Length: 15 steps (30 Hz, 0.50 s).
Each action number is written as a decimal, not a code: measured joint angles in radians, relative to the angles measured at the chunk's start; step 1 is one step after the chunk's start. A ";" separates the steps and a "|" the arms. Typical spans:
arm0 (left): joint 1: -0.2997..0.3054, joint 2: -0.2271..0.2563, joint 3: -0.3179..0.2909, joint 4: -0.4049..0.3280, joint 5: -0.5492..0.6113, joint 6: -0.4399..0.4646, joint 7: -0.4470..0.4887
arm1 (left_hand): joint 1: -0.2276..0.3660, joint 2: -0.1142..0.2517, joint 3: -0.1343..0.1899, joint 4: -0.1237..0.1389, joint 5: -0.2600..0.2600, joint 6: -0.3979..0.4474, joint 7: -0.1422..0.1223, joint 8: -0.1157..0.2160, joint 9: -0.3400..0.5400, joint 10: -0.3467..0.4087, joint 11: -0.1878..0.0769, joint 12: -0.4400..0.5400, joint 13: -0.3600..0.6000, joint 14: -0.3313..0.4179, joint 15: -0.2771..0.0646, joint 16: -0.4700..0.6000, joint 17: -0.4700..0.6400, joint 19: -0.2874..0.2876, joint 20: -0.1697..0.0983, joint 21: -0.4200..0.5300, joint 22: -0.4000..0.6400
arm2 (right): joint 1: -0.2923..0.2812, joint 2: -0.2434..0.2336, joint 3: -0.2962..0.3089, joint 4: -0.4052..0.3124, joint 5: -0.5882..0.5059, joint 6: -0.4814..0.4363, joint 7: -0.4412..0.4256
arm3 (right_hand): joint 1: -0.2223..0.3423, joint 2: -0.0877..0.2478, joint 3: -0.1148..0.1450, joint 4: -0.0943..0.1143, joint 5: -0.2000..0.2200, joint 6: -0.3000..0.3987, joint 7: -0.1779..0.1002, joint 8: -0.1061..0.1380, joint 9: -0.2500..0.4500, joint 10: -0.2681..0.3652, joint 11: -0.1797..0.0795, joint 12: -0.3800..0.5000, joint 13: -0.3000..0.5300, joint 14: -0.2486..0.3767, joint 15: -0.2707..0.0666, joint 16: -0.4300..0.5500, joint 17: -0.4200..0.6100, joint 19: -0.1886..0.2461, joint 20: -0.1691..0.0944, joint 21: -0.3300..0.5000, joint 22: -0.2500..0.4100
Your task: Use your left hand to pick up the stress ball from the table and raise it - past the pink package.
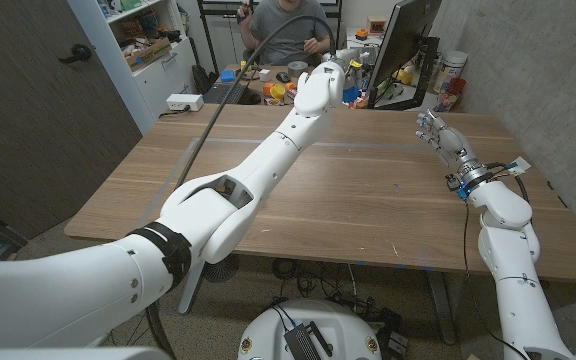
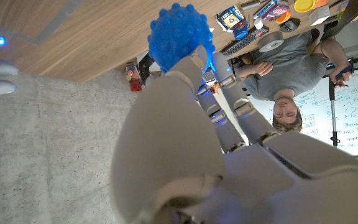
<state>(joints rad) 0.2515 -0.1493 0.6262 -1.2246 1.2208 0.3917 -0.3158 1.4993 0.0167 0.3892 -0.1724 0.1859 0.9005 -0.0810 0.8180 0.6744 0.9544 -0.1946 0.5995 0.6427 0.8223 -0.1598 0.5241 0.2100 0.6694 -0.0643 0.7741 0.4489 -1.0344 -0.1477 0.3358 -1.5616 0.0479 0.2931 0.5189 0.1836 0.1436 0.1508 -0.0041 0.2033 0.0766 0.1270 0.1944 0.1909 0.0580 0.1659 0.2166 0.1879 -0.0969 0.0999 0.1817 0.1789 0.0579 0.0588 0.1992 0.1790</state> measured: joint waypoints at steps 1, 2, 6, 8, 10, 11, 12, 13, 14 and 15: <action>0.001 -0.003 -0.003 -0.006 0.002 -0.001 -0.001 | 0.000 0.000 0.000 0.000 0.000 0.000 0.000 0.000 0.003 0.000 0.000 0.000 0.000 0.001 -0.001 0.000 0.000 0.000 0.000 0.000 0.000 | 0.000 0.000 0.000 0.000 0.000 0.000 0.000 | 0.000 0.000 0.000 0.000 0.000 0.000 0.000 0.000 0.000 -0.002 -0.002 0.000 0.000 0.000 0.000 0.000 0.000 0.000 0.000 0.000 0.000; 0.001 -0.003 -0.004 -0.007 0.010 -0.002 -0.004 | 0.000 0.000 0.000 0.000 0.000 0.000 0.000 0.000 0.005 0.000 0.000 0.000 0.000 0.001 -0.001 0.000 0.000 0.000 0.000 0.000 0.000 | 0.000 -0.001 0.000 0.000 0.001 0.001 0.000 | 0.000 0.000 0.000 0.000 0.000 0.000 0.000 0.000 0.000 -0.002 -0.002 0.000 0.000 0.000 0.000 0.000 0.000 0.000 0.000 0.000 0.000; 0.003 -0.012 -0.013 -0.027 0.045 -0.004 -0.017 | 0.006 -0.006 0.000 0.000 0.000 0.000 0.000 0.000 0.009 0.000 0.000 0.000 0.004 0.001 -0.001 0.000 0.000 0.000 0.000 0.000 0.000 | 0.000 -0.002 0.000 0.000 0.001 0.002 0.000 | 0.000 0.000 0.002 0.002 0.000 0.000 0.000 0.000 0.000 -0.002 -0.002 0.000 0.000 0.000 0.000 0.000 0.000 -0.004 0.004 0.000 0.000; 0.004 -0.017 -0.016 -0.036 0.061 -0.005 -0.025 | 0.006 -0.006 0.000 0.000 0.006 0.000 0.000 0.007 0.013 0.000 0.000 0.000 0.006 0.001 -0.001 0.000 0.000 0.000 0.000 0.000 0.000 | 0.000 -0.003 0.000 0.001 0.001 0.003 0.000 | 0.000 0.000 0.004 0.004 0.000 0.000 0.000 0.000 0.000 -0.005 0.002 0.000 0.000 -0.004 -0.004 -0.005 0.000 -0.004 0.004 0.000 0.000; 0.005 -0.022 -0.021 -0.047 0.073 -0.006 -0.031 | 0.006 -0.006 0.000 0.000 0.008 0.000 0.000 0.007 0.014 0.000 0.000 0.006 0.009 0.001 -0.001 0.000 0.000 0.000 0.000 0.000 0.000 | 0.000 -0.004 0.000 0.002 0.002 0.004 0.000 | 0.000 0.000 0.004 0.004 0.000 0.000 0.000 0.000 0.000 -0.007 0.004 0.000 0.000 -0.008 -0.003 -0.005 0.000 -0.008 0.000 0.000 0.000; 0.005 -0.024 -0.022 -0.050 0.077 -0.007 -0.033 | 0.006 -0.006 0.001 0.001 0.008 0.000 0.000 0.007 0.014 0.000 0.000 0.007 0.009 0.001 -0.001 0.000 0.000 0.000 0.000 0.000 0.000 | 0.000 -0.004 0.000 0.002 0.002 0.004 0.000 | 0.000 0.000 0.004 0.004 0.000 0.000 0.000 0.000 0.000 -0.007 0.004 0.000 0.000 -0.009 -0.002 -0.005 0.000 -0.008 0.000 0.000 0.000; 0.005 -0.025 -0.023 -0.053 0.082 -0.008 -0.035 | 0.006 -0.006 0.001 0.001 0.008 0.000 0.000 0.007 0.014 0.000 0.000 0.007 0.009 0.001 -0.001 0.000 0.000 0.000 0.000 0.000 0.000 | 0.000 -0.005 0.000 0.003 0.002 0.004 0.000 | 0.000 0.000 0.004 0.004 0.000 0.000 0.000 0.000 0.000 -0.007 0.004 0.000 0.000 -0.009 -0.002 -0.005 0.000 -0.009 -0.002 0.000 0.000; 0.006 -0.027 -0.025 -0.056 0.089 -0.010 -0.039 | 0.006 -0.006 0.003 0.000 0.008 0.000 0.000 0.007 0.014 0.000 0.000 0.007 0.010 0.001 -0.001 0.000 0.000 0.000 0.000 0.000 0.000 | 0.000 -0.005 0.000 0.004 0.002 0.005 0.000 | 0.000 0.000 0.004 0.004 0.000 0.000 0.000 0.000 0.000 -0.007 0.004 0.000 0.000 -0.009 -0.002 -0.005 0.000 -0.009 -0.002 0.000 0.000; 0.007 -0.030 -0.026 -0.059 0.092 -0.010 -0.040 | 0.006 -0.006 0.003 0.000 0.008 0.000 0.000 0.007 0.016 0.000 0.000 0.007 0.011 0.001 -0.001 0.000 0.000 0.000 0.000 0.000 0.000 | 0.000 -0.005 0.000 0.004 0.002 0.005 0.000 | 0.000 0.000 0.004 0.004 0.000 0.000 0.000 0.000 0.000 -0.007 0.004 0.000 0.000 -0.009 -0.002 -0.005 0.000 -0.009 -0.002 0.000 0.000; 0.008 -0.032 -0.029 -0.064 0.098 -0.011 -0.044 | 0.006 -0.006 0.003 0.000 0.008 0.000 0.000 0.011 0.018 0.000 0.000 0.007 0.012 0.001 0.000 0.000 0.000 0.000 0.000 0.000 0.000 | 0.000 -0.006 0.000 0.005 0.002 0.006 0.000 | 0.000 0.000 0.004 0.004 0.000 0.000 0.000 0.000 0.000 -0.007 0.004 0.000 0.000 -0.009 -0.002 -0.005 0.000 -0.009 -0.002 0.000 0.000</action>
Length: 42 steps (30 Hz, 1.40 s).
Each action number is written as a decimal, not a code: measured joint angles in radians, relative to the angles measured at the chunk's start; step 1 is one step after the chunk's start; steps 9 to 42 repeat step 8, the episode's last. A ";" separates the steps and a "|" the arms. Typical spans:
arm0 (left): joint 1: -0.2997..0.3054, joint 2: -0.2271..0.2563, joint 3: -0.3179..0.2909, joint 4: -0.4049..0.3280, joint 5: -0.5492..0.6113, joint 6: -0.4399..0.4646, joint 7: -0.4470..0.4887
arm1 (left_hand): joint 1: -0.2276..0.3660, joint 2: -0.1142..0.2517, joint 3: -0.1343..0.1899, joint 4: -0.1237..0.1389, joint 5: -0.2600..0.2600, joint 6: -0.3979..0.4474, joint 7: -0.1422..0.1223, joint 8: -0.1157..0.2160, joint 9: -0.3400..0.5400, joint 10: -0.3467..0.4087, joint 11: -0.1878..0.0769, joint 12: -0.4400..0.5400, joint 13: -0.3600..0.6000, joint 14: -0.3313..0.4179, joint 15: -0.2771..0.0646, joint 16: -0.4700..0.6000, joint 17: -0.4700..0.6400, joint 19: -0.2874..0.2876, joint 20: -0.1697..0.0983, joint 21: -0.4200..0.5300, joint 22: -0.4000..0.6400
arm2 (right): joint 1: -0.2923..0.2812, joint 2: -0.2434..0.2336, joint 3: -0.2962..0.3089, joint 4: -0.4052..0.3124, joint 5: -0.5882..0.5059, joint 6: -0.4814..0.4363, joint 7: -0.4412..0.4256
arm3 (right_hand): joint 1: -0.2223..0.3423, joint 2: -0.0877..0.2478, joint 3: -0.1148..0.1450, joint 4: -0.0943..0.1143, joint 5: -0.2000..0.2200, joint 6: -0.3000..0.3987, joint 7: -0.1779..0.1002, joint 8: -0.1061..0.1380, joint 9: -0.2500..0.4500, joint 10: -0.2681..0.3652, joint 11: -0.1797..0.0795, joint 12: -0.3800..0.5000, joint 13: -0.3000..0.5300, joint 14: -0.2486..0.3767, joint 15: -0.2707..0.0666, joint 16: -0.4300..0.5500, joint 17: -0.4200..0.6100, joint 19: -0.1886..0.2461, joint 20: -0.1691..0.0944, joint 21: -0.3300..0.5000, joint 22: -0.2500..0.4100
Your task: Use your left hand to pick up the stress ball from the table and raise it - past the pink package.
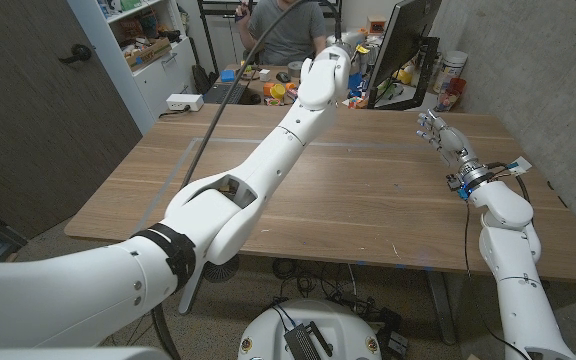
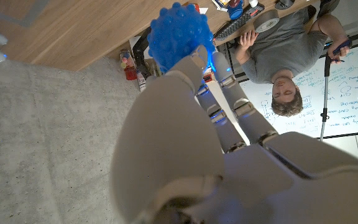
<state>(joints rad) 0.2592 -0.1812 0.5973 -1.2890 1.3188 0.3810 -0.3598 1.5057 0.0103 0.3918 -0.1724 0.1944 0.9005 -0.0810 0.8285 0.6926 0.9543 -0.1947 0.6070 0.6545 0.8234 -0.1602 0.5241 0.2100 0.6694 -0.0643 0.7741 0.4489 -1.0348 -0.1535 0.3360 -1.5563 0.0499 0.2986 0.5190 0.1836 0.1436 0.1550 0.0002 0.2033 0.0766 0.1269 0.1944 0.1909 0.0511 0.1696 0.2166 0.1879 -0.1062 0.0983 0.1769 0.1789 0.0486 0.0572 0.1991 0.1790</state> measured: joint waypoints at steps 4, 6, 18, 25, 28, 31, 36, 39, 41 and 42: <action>0.003 -0.005 -0.006 -0.008 0.014 -0.001 -0.007 | 0.000 0.000 0.000 0.000 0.000 0.000 0.000 0.000 0.005 0.000 0.000 0.000 0.004 0.007 -0.001 0.000 0.000 0.000 0.000 0.000 0.000 | 0.000 -0.001 0.000 0.002 0.000 0.002 0.000 | 0.000 0.000 0.000 0.000 0.000 0.000 0.000 0.000 0.000 0.000 0.000 0.000 0.000 0.000 0.000 0.000 0.000 0.000 0.000 0.000 0.000; 0.004 -0.008 -0.008 -0.011 0.018 -0.001 -0.010 | -0.002 -0.002 0.000 0.000 0.000 0.000 0.000 0.003 0.005 0.000 0.000 0.000 0.005 0.007 -0.001 0.000 0.000 0.000 0.000 0.000 -0.003 | 0.000 -0.001 0.000 0.002 0.000 0.002 0.000 | 0.000 0.000 0.000 0.000 0.000 0.000 0.000 0.000 0.000 0.000 0.000 0.000 0.000 0.000 0.000 0.000 0.000 0.000 0.000 0.000 0.000; 0.007 -0.012 -0.013 -0.014 0.024 -0.002 -0.012 | -0.004 -0.004 0.000 0.000 0.000 0.000 0.000 0.004 0.005 0.000 0.000 0.007 0.006 0.007 -0.001 0.000 0.000 0.000 0.000 0.000 -0.004 | 0.000 -0.001 0.000 0.002 0.000 0.003 0.000 | 0.000 0.000 0.000 0.000 0.000 0.000 0.000 0.000 0.000 0.000 0.000 0.000 0.000 0.000 0.000 0.000 0.000 0.000 0.000 0.000 0.000; 0.007 -0.012 -0.013 -0.014 0.024 -0.002 -0.012 | -0.004 -0.004 0.000 0.000 0.000 0.000 0.000 0.004 0.005 0.000 0.000 0.007 0.006 0.007 -0.001 0.000 0.000 0.000 0.000 0.000 -0.004 | 0.000 -0.001 0.000 0.002 0.000 0.003 0.000 | 0.000 0.000 0.000 0.000 0.000 0.000 0.000 0.000 0.000 0.000 0.000 0.000 0.000 0.000 0.000 0.000 0.000 0.000 0.000 0.000 0.000; 0.007 -0.012 -0.013 -0.014 0.024 -0.002 -0.012 | -0.004 -0.004 0.000 0.000 0.000 0.000 0.000 0.004 0.005 0.000 0.000 0.007 0.006 0.007 -0.001 0.000 0.000 0.000 0.000 0.000 -0.004 | 0.000 -0.001 0.000 0.002 0.000 0.003 0.000 | 0.000 0.000 0.000 0.000 0.000 0.000 0.000 0.000 0.000 0.000 0.000 0.000 0.000 0.000 0.000 0.000 0.000 0.000 0.000 0.000 0.000; 0.007 -0.012 -0.013 -0.014 0.024 -0.002 -0.012 | -0.004 -0.004 0.000 0.000 0.000 0.000 0.000 0.004 0.005 0.000 0.000 0.007 0.006 0.007 -0.001 0.000 0.000 0.000 0.000 0.000 -0.004 | 0.000 -0.001 0.000 0.002 0.000 0.003 0.000 | 0.000 0.000 0.000 0.000 0.000 0.000 0.000 0.000 0.000 0.000 0.000 0.000 0.000 0.000 0.000 0.000 0.000 0.000 0.000 0.000 0.000; 0.007 -0.012 -0.013 -0.014 0.024 -0.002 -0.012 | -0.004 -0.004 0.000 0.000 0.000 0.000 0.000 0.004 0.005 0.000 0.000 0.007 0.006 0.007 -0.001 0.000 0.000 0.000 0.000 0.000 -0.004 | 0.000 -0.001 0.000 0.002 0.000 0.003 0.000 | 0.000 0.000 0.000 0.000 0.000 0.000 0.000 0.000 0.000 0.000 0.000 0.000 0.000 0.000 0.000 0.000 0.000 0.000 0.000 0.000 0.000; 0.007 -0.012 -0.013 -0.014 0.024 -0.002 -0.012 | -0.004 -0.004 0.000 0.000 0.000 0.000 0.000 0.004 0.005 0.000 0.000 0.007 0.006 0.007 -0.001 0.000 0.000 0.000 0.000 0.000 -0.004 | 0.000 -0.001 0.000 0.002 0.000 0.003 0.000 | 0.000 0.000 0.000 0.000 0.000 0.000 0.000 0.000 0.000 0.000 0.000 0.000 0.000 0.000 0.000 0.000 0.000 0.000 0.000 0.000 0.000; 0.007 -0.012 -0.013 -0.014 0.024 -0.002 -0.012 | -0.004 -0.004 0.000 0.000 0.000 0.000 0.000 0.004 0.005 0.000 0.000 0.007 0.006 0.007 -0.001 0.000 0.000 0.000 0.000 0.000 -0.004 | 0.000 -0.001 0.000 0.002 0.000 0.003 0.000 | 0.000 0.000 0.000 0.000 0.000 0.000 0.000 0.000 0.000 0.000 0.000 0.000 0.000 0.000 0.000 0.000 0.000 0.000 0.000 0.000 0.000; 0.007 -0.012 -0.013 -0.014 0.024 -0.002 -0.012 | -0.004 -0.004 0.000 0.000 0.000 0.000 0.000 0.004 0.005 0.000 0.000 0.007 0.006 0.007 -0.001 0.000 0.000 0.000 0.000 0.000 -0.004 | 0.000 -0.001 0.000 0.002 0.000 0.003 0.000 | 0.000 0.000 0.000 0.000 0.000 0.000 0.000 0.000 0.000 0.000 0.000 0.000 0.000 0.000 0.000 0.000 0.000 0.000 0.000 0.000 0.000</action>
